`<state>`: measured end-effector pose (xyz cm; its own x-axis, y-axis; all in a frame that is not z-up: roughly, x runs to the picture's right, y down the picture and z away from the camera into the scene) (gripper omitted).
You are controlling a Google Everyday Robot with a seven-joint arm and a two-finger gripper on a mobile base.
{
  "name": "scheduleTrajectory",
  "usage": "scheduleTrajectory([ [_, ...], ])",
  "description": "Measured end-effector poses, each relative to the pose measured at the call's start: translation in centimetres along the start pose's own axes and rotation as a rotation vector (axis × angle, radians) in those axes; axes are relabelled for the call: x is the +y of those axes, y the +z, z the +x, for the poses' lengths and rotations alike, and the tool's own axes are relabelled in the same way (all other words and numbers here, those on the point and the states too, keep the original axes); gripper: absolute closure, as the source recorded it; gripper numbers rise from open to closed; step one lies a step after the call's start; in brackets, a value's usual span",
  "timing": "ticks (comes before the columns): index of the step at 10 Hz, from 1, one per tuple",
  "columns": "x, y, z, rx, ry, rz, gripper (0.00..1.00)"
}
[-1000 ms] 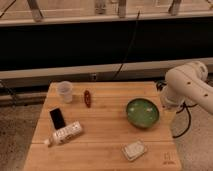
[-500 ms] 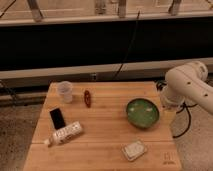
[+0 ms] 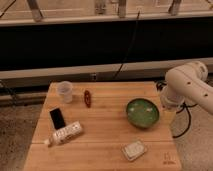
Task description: Push the ceramic bowl across the table
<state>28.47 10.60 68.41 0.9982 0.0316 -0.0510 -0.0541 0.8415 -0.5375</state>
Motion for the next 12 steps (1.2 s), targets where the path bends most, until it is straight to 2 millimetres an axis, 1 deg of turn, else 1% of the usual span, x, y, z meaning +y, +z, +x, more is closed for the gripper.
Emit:
scheduleTrajectory([
  [1, -0.1, 0.1, 0.0, -0.003, 0.002, 0.000, 0.20],
  [3, -0.5, 1.5, 0.0, -0.014, 0.014, -0.005, 0.20],
  [4, -0.6, 1.8, 0.1, -0.016, 0.018, -0.006, 0.20],
  [7, -1.0, 2.1, 0.1, -0.028, 0.031, -0.010, 0.20],
  [9, -1.1, 3.3, 0.2, -0.039, 0.043, -0.015, 0.20],
  [12, -1.6, 3.7, 0.3, -0.050, 0.058, -0.017, 0.20],
])
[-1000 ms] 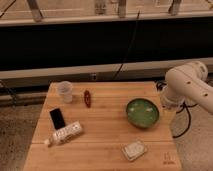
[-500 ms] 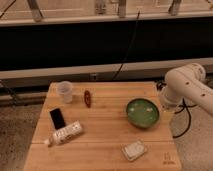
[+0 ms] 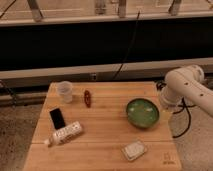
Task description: Push the ceramic bowl across the table
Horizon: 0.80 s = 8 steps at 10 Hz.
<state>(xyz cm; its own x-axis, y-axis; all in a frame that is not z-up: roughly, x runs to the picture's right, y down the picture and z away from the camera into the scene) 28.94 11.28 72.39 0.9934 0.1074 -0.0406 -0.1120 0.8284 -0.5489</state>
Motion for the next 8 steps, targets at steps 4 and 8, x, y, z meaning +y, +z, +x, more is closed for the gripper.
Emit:
scheduleTrajectory([
  [4, -0.4, 1.3, -0.1, -0.021, 0.019, -0.008, 0.21],
  [8, -0.7, 2.3, -0.2, -0.036, 0.033, -0.014, 0.37],
])
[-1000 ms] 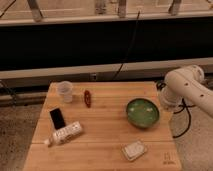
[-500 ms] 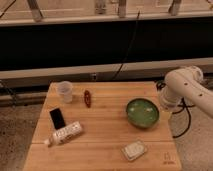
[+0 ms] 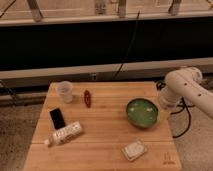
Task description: Push the ceramic bowl across the table
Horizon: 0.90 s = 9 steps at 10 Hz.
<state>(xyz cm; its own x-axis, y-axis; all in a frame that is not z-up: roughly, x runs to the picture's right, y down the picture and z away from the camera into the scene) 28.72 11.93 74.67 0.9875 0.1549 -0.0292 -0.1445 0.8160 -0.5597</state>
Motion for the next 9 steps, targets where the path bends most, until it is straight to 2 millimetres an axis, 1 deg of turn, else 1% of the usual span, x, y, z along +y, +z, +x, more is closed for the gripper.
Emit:
scheduleTrajectory([
  [1, -0.1, 0.2, -0.1, -0.005, 0.003, 0.000, 0.33],
  [2, -0.1, 0.3, -0.1, -0.008, 0.006, -0.002, 0.32],
  [3, -0.2, 0.6, -0.3, -0.016, 0.010, -0.004, 0.35],
  [4, -0.2, 0.8, -0.3, -0.024, 0.014, -0.006, 0.42],
  [5, -0.2, 1.1, -0.3, -0.034, 0.018, -0.010, 0.51],
  [7, -0.3, 1.7, -0.5, -0.054, 0.025, -0.016, 0.73],
  [8, -0.3, 2.0, -0.4, -0.060, 0.029, -0.020, 0.81],
  [9, -0.2, 2.3, -0.5, -0.070, 0.035, -0.023, 0.93],
])
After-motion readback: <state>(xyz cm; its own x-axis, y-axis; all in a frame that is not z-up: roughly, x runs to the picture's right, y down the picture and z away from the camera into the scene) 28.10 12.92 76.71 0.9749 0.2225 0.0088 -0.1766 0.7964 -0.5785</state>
